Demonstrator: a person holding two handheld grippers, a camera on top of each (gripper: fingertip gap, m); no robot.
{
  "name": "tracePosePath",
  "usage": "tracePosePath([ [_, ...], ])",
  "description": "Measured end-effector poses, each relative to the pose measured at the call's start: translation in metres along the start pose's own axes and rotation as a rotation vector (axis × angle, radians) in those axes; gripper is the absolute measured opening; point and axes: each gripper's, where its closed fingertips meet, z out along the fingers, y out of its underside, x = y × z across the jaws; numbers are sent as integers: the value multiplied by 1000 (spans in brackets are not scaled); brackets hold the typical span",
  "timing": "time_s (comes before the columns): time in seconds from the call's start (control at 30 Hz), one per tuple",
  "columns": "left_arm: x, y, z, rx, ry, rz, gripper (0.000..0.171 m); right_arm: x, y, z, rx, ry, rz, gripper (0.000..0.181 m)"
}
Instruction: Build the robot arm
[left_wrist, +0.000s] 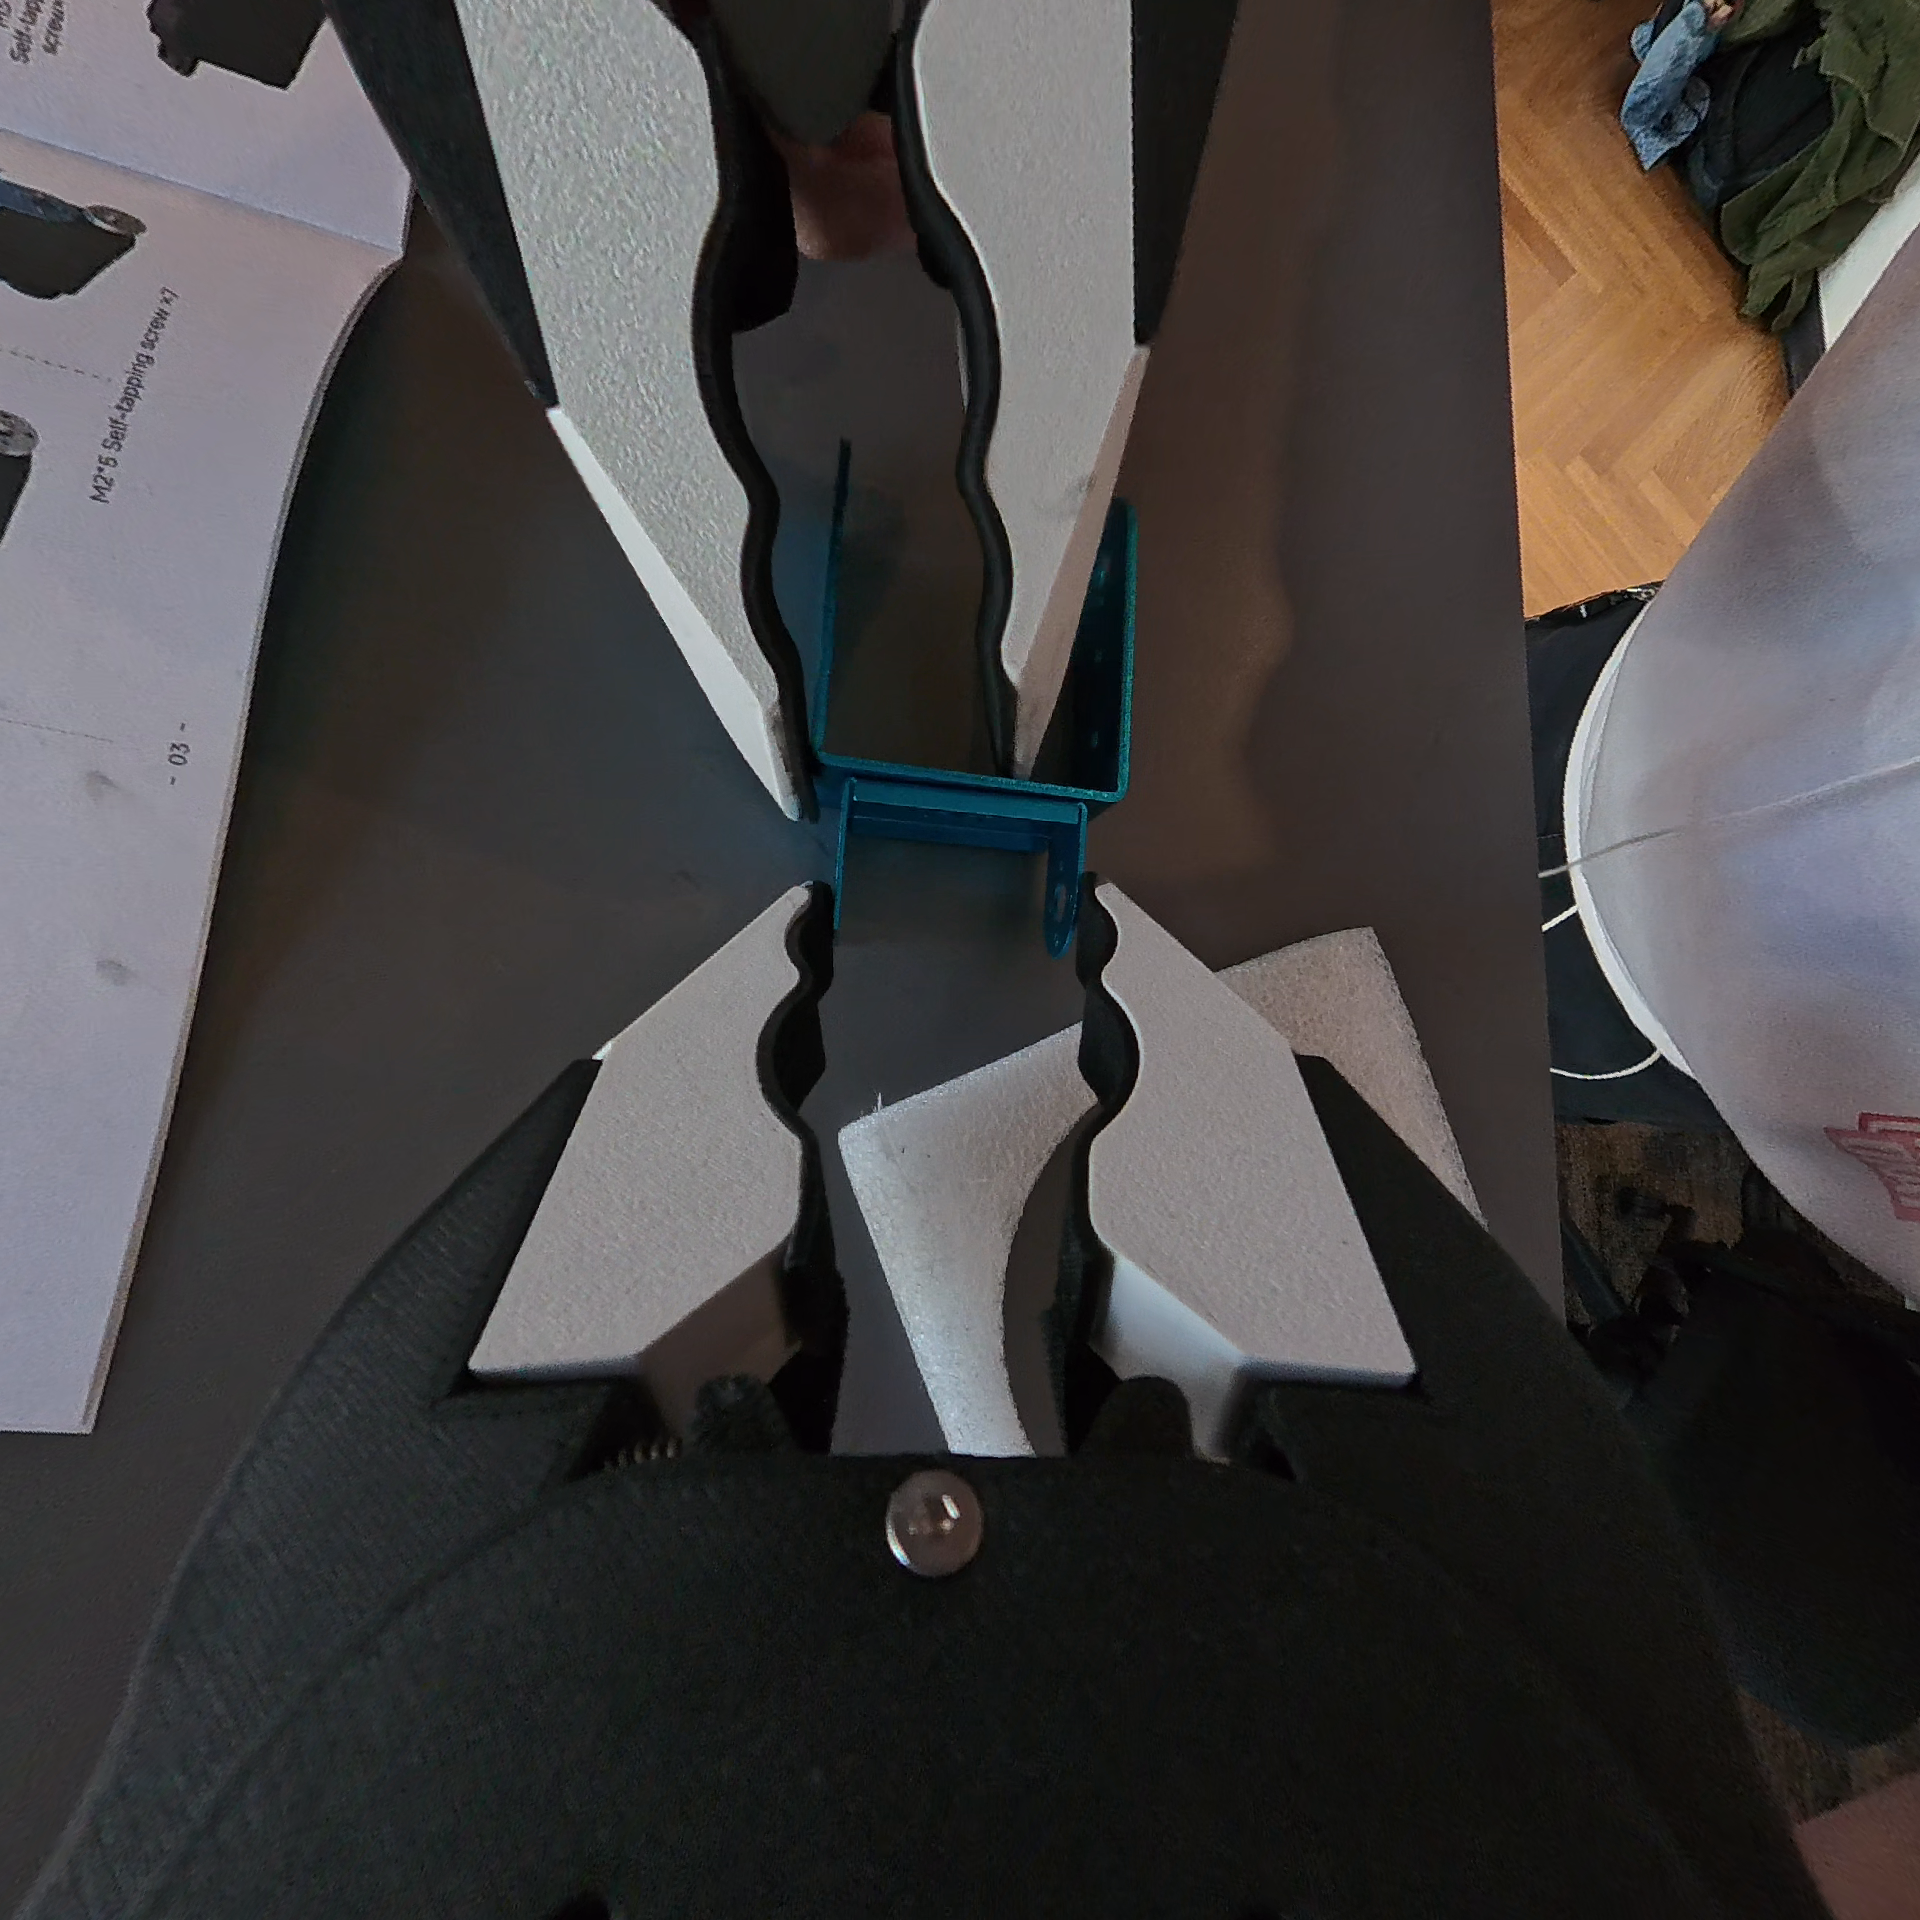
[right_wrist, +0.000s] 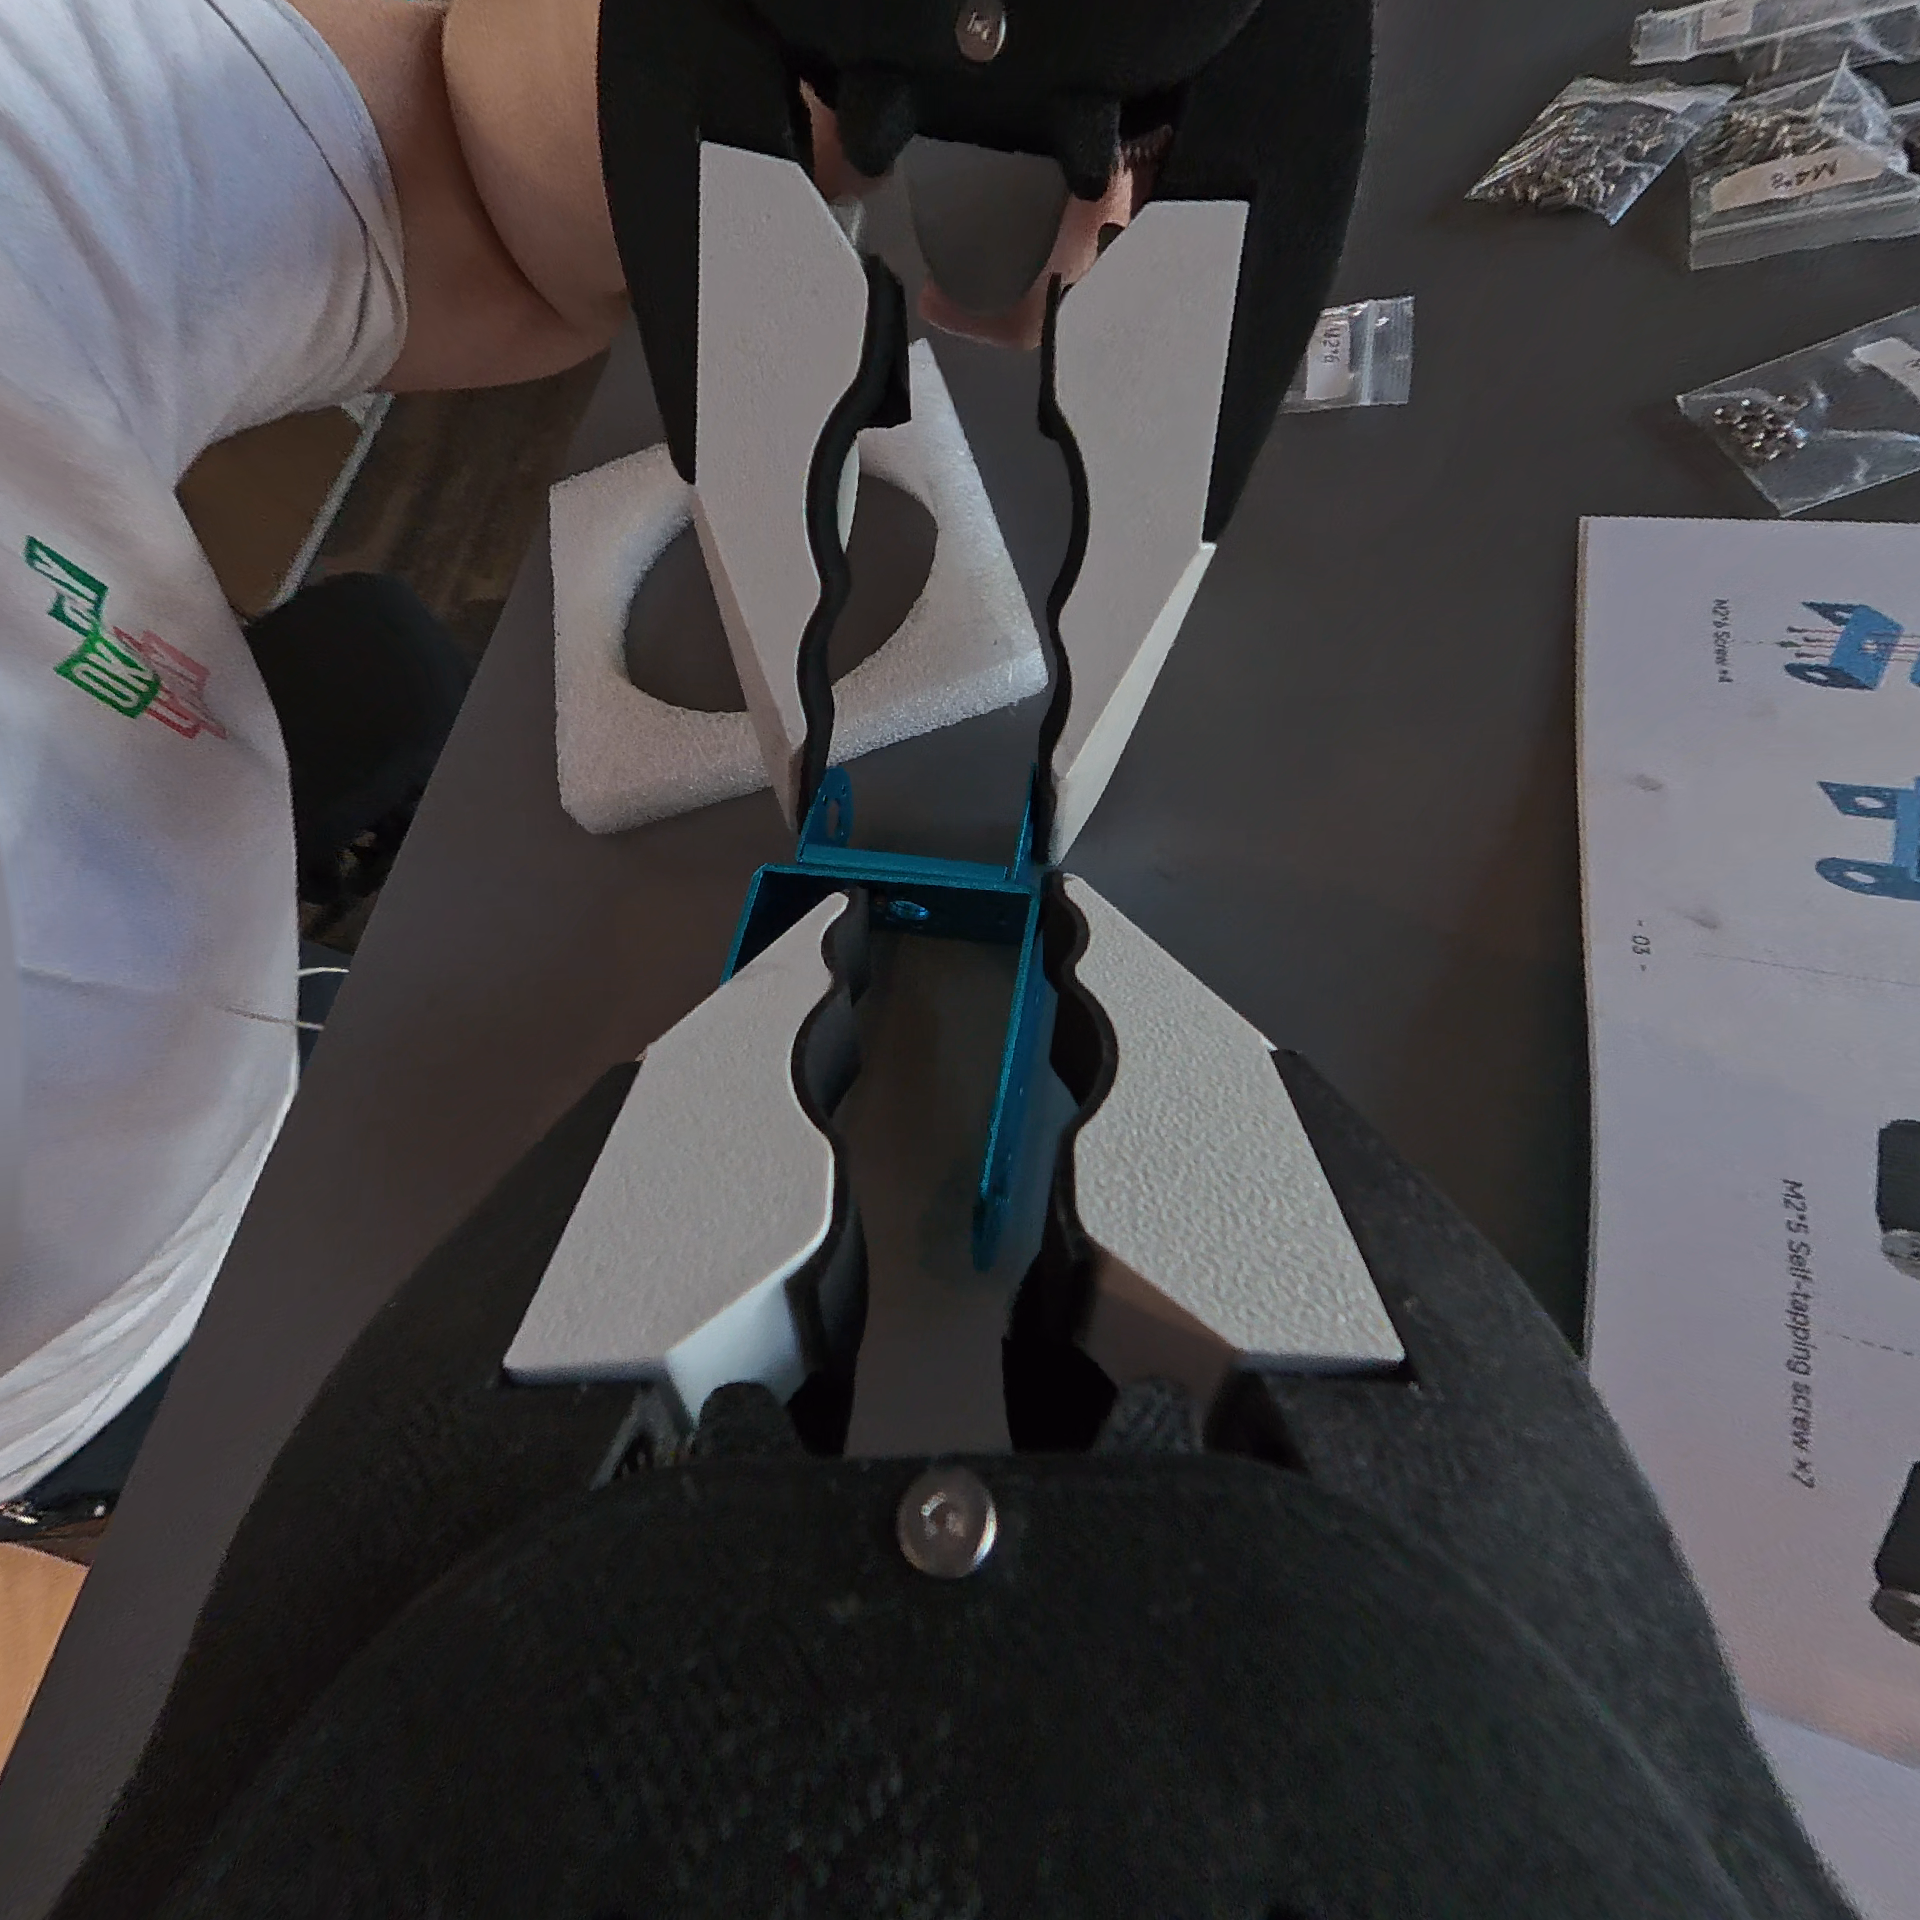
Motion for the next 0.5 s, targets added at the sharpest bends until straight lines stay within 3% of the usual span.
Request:
tracePosePath([
  [0.3, 0, 0, 0, 2, 3, -5, 46, 3, 1, -2, 8, -16, 24, 22],
  [0.43, -1, -1, 0, 10, 2, -11, 46, -2, 1, -3, 14, -50, 49, 39],
  [0.5, -1, -1, 0, 9, 0, -9, 46, -1, 1, -1, 8, -28, 29, 38],
])
